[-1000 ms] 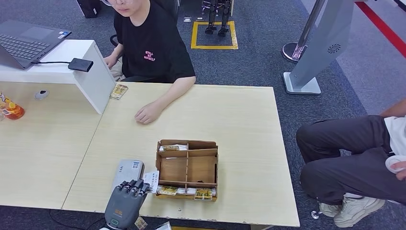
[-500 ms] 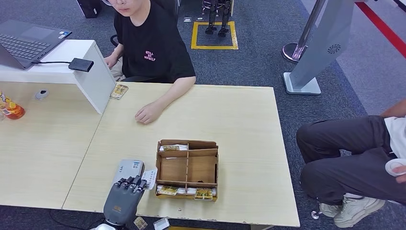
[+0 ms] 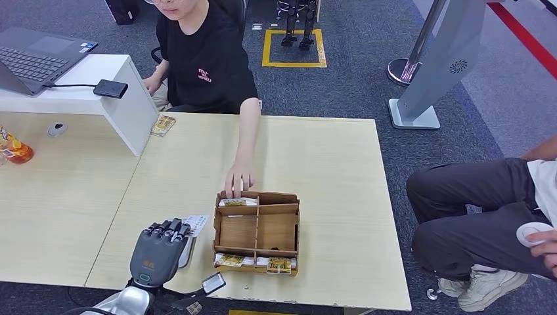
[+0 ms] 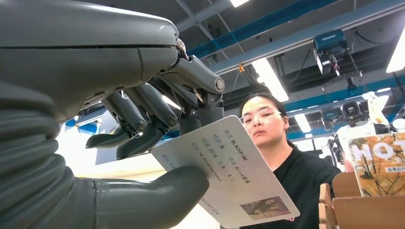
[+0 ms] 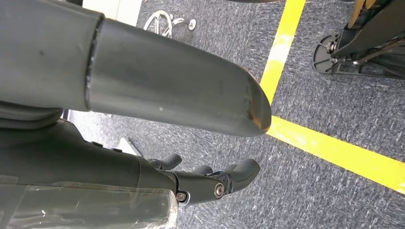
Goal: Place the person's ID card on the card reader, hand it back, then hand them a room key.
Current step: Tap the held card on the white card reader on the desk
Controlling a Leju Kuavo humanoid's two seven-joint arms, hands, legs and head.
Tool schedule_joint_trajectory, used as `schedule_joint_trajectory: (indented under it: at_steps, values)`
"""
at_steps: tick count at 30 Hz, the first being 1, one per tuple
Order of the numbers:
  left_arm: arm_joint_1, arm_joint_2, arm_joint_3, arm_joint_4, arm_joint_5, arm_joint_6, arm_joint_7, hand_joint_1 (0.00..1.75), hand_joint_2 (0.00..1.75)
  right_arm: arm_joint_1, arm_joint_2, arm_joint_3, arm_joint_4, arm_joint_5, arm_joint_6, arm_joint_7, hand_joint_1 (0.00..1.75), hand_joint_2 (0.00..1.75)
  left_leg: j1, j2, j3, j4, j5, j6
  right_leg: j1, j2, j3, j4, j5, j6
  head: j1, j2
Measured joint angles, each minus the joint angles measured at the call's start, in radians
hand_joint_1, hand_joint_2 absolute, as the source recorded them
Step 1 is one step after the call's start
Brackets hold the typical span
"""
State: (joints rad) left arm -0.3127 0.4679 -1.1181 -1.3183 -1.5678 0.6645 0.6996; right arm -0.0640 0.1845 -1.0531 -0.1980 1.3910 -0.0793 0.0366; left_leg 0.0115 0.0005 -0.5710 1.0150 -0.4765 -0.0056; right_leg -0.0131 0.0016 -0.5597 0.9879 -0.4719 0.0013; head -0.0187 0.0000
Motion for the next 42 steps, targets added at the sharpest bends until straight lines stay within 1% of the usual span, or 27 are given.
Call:
schedule_joint_trajectory:
  at_steps: [10, 15, 24, 32, 42]
  values:
    - [-0.012, 0.012, 0.000, 0.016, 0.000, 0.000, 0.000, 1.75, 1.75, 0.000, -0.002, 0.003, 0.000, 0.010, 0.009, -0.003, 0.00, 0.00, 0.000, 0.000, 0.000, 0.000, 0.000, 0.000, 0.000, 0.000, 0.000, 0.000, 0.000, 0.000, 0.000, 0.000]
    - [-0.012, 0.018, -0.006, 0.056, 0.000, 0.000, 0.000, 1.75, 1.75, 0.000, -0.002, 0.006, 0.000, 0.010, 0.006, -0.005, 0.00, 0.00, 0.000, 0.000, 0.000, 0.000, 0.000, 0.000, 0.000, 0.000, 0.000, 0.000, 0.000, 0.000, 0.000, 0.000]
    - [0.004, 0.037, -0.067, 0.160, 0.000, 0.000, 0.000, 1.75, 1.75, 0.000, -0.007, 0.011, 0.000, 0.011, 0.016, -0.006, 0.00, 0.00, 0.000, 0.000, 0.000, 0.000, 0.000, 0.000, 0.000, 0.000, 0.000, 0.000, 0.000, 0.000, 0.000, 0.000]
    - [0.039, 0.037, -0.093, 0.244, 0.000, 0.000, 0.000, 1.75, 1.75, 0.000, -0.010, 0.013, 0.000, 0.011, 0.018, -0.006, 0.00, 0.00, 0.000, 0.000, 0.000, 0.000, 0.000, 0.000, 0.000, -0.001, 0.001, 0.000, 0.000, 0.000, 0.000, 0.000]
    - [0.041, 0.031, -0.097, 0.270, 0.000, 0.000, 0.000, 1.75, 1.75, 0.000, -0.010, 0.018, 0.000, 0.011, 0.018, -0.006, 0.00, 0.00, 0.000, 0.000, 0.004, 0.000, 0.000, 0.000, 0.000, -0.001, 0.005, 0.000, 0.000, 0.000, 0.000, 0.000]
